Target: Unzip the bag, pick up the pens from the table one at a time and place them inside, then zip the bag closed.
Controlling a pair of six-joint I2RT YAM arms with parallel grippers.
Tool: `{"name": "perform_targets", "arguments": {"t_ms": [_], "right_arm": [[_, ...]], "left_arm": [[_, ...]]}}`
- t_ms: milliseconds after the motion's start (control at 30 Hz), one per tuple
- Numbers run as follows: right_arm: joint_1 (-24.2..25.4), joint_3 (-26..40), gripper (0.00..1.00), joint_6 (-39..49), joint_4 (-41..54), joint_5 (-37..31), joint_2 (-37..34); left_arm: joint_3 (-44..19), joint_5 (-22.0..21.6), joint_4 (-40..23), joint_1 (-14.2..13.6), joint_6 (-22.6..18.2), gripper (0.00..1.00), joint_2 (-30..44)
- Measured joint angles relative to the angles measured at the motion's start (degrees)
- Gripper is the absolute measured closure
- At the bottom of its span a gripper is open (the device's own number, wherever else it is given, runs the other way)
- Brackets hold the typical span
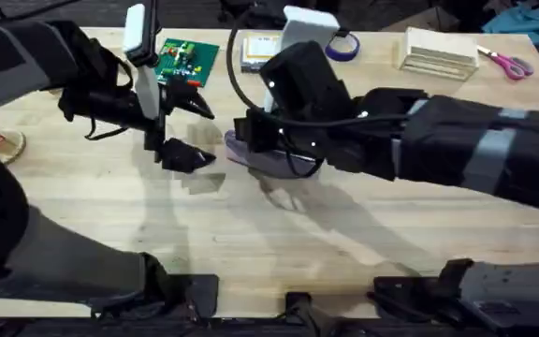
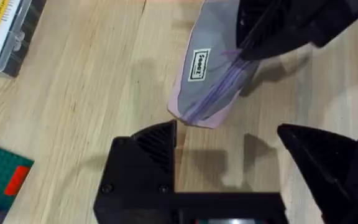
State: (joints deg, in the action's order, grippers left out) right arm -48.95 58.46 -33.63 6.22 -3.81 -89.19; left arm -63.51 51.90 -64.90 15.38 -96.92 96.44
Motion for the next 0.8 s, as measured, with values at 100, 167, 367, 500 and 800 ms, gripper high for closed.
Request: {"name": "perform_targets", "arguments": {"t_ms": [100,167,367,500,800], "right_arm": [[0.0,0.0,0.971,0.2,0.0,0.0,0.9],[0.0,0.0,0.972,0.3,0.1,0.0,1.2],[0.0,0.0,0.971,0.5,0.2,0.1,1.3],[0.0,0.0,0.971,0.7,0.2,0.1,2.1],[0.0,0.0,0.971,2.9,0.7,0.1,3.7]], "left_arm": [[0.0,0.0,0.0,0.0,0.0,0.007,0.0],[0.0,0.0,0.0,0.0,0.0,0.007,0.0],[0.0,0.0,0.0,0.0,0.0,0.007,0.0],[0.0,0.0,0.0,0.0,0.0,0.007,0.0],[0.0,0.0,0.2,0.0,0.0,0.007,0.0]]}}
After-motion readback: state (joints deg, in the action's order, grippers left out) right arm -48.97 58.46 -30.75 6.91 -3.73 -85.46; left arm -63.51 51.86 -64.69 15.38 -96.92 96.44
